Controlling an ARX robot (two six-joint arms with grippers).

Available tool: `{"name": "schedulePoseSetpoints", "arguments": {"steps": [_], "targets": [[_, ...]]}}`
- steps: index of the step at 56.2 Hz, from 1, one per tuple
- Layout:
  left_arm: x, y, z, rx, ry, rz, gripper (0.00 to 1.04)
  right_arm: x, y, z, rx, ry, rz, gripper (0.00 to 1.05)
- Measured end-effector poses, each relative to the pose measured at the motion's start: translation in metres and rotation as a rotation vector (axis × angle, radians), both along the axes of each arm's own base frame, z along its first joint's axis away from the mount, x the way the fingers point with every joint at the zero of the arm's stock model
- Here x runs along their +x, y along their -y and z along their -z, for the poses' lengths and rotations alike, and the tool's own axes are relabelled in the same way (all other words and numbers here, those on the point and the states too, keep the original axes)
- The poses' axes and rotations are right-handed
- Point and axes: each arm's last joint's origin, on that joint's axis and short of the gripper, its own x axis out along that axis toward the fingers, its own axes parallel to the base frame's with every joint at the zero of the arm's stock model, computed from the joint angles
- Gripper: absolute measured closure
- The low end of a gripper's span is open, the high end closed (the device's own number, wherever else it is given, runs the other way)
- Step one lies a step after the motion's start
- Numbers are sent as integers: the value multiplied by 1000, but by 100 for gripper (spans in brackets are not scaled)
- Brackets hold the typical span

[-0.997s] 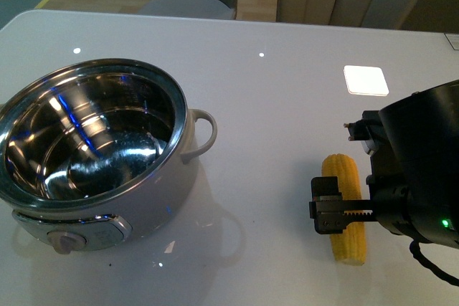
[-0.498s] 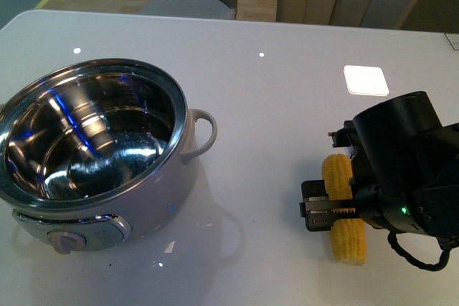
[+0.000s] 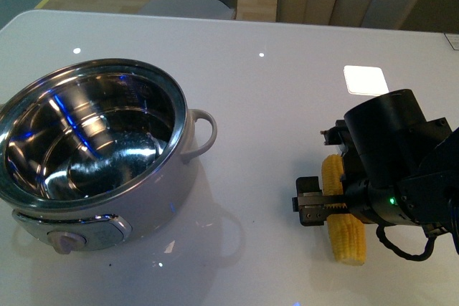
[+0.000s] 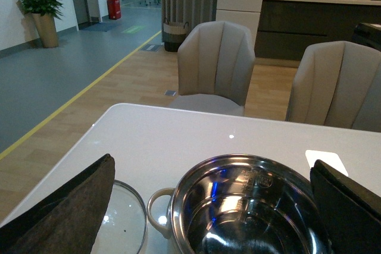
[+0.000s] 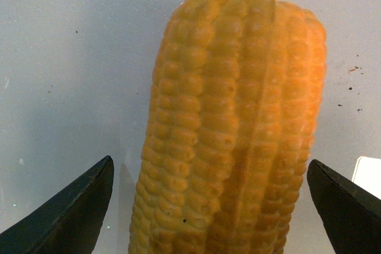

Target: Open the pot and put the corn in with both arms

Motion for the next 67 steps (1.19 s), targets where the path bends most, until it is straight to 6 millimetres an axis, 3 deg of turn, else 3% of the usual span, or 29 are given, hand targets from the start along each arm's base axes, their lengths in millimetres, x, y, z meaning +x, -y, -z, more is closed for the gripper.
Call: {"name": "schedulePoseSetpoints", "arguments": {"steps": [17,31,37,46,67], "targets": [[0,0,0,0,0,0,7,-3,0,-1,0,-1,-3,67],[0,0,0,0,0,0,7,-20,6,-11,14,-5,4,78],[0,0,0,0,0,0,7,-26,8,-28,44,32,-1,80],[0,0,0,0,0,0,7,-39,9,-78,148,144,-41,82],[0,0,0,0,0,0,7,-55,11,-160,292,312,-83,82]]}}
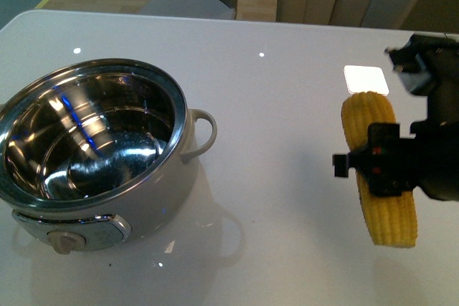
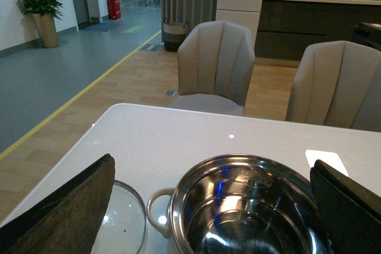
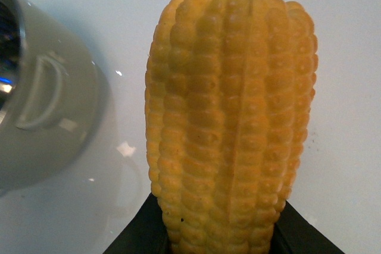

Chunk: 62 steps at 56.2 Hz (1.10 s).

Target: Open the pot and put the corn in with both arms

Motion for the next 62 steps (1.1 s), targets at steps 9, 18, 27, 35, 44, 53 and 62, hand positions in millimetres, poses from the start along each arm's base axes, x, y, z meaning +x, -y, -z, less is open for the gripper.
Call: {"name": "schedulePoseSetpoints", "arguments": {"steps": [9,18,27,35,44,53,62], "targets": [[0,0,0,0,0,0,7,7,-11,-28,78,59,-5,82],[0,0,0,0,0,0,7,20,-27,-40,144,63,-6,82],[0,0,0,0,0,0,7,32,-49,-47,199,45,-26,82],[0,0,0,0,0,0,7,41,-71,-53,252,31,-52,82],[0,0,0,0,0,0,7,54,-95,-56,336,-4,-54,82],[0,0,0,0,0,0,7,62,-123,-46,386,-59,-52,82],[0,0,0,0,0,0,7,65,-146,-35,401,-101,-66,82]]}}
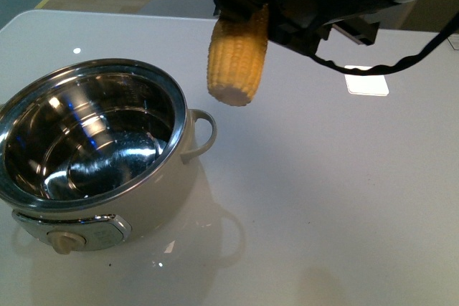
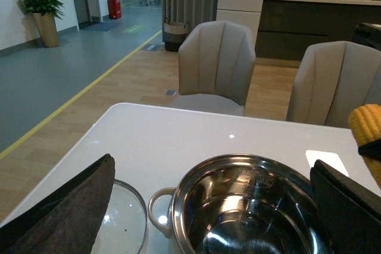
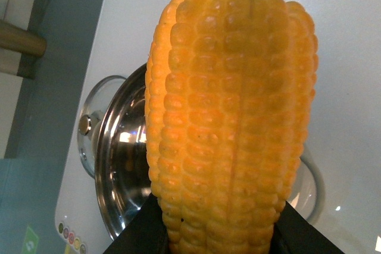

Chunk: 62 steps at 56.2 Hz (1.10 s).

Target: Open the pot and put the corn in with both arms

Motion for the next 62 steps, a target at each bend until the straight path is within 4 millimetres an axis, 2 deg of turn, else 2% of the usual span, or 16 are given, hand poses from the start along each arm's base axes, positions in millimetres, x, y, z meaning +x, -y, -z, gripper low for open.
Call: {"name": "schedulePoseSetpoints", "arguments": {"steps": [14,19,28,41,52,62], "targets": [[0,0,0,0,0,0,7,5,-24,11,10,-39,-22,82],[0,0,0,0,0,0,7,7,-38,18,22,-72,-46,82],[0,0,0,0,0,0,7,17,-59,26,40,-117,-63,82],[0,0,0,0,0,0,7,27,-80,38,71,-182,-73,82],[0,0,0,0,0,0,7,30,-87,51,44,-216,-72,82],[0,0,0,0,0,0,7,30,-88,58,26,-236,-71,77]]}}
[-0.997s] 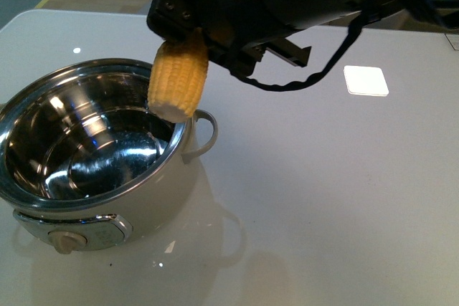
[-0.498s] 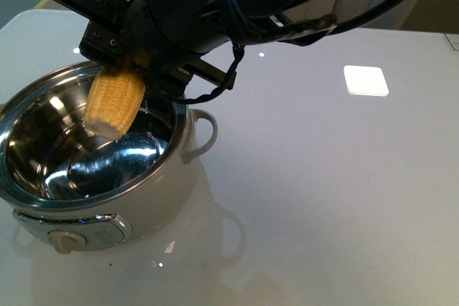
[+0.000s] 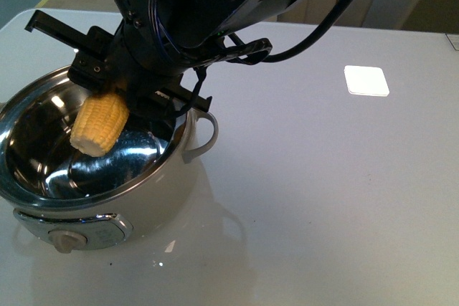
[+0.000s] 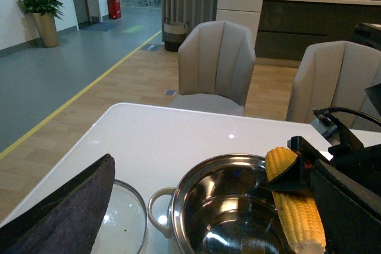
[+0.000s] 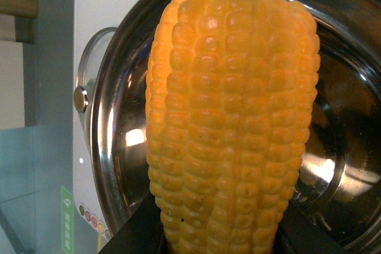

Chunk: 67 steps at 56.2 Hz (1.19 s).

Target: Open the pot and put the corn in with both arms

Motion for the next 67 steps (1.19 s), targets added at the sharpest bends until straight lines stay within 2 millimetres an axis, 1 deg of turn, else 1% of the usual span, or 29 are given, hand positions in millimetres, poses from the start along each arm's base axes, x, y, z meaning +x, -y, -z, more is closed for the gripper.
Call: {"name": "schedulePoseSetpoints", "arguments": {"steps": [11,32,34,37,43,46,49,54,58,59,61,63,65,67], "targets": [[0,0,0,0,0,0,7,1,-2,-1,1,-1,0,72],[0,0,0,0,0,0,7,0,-2,3,-5,-11,1,18],[0,0,0,0,0,0,7,0,-2,3,-5,-12,2,16],[0,0,0,0,0,0,7,0,-2,4,-4,-12,2,18],[0,0,0,0,0,0,7,-3,2,5,2,-14,9,18],[0,0,0,0,0,0,7,-7,9,5,8,-17,21,18],[0,0,0,0,0,0,7,-9,16,-1,22,-8,37,18],[0,0,0,0,0,0,7,-10,34,-19,63,21,81,20],[0,0,0,0,0,0,7,-11,58,-47,132,78,138,21],[0,0,0,0,0,0,7,-12,68,-58,155,102,156,21],[0,0,0,0,0,0,7,-14,82,-71,177,134,184,19],[0,0,0,0,0,0,7,-18,100,-85,193,166,218,19],[0,0,0,0,0,0,7,-21,109,-90,193,183,240,19],[0,0,0,0,0,0,7,-28,126,-98,171,211,281,18]]}}
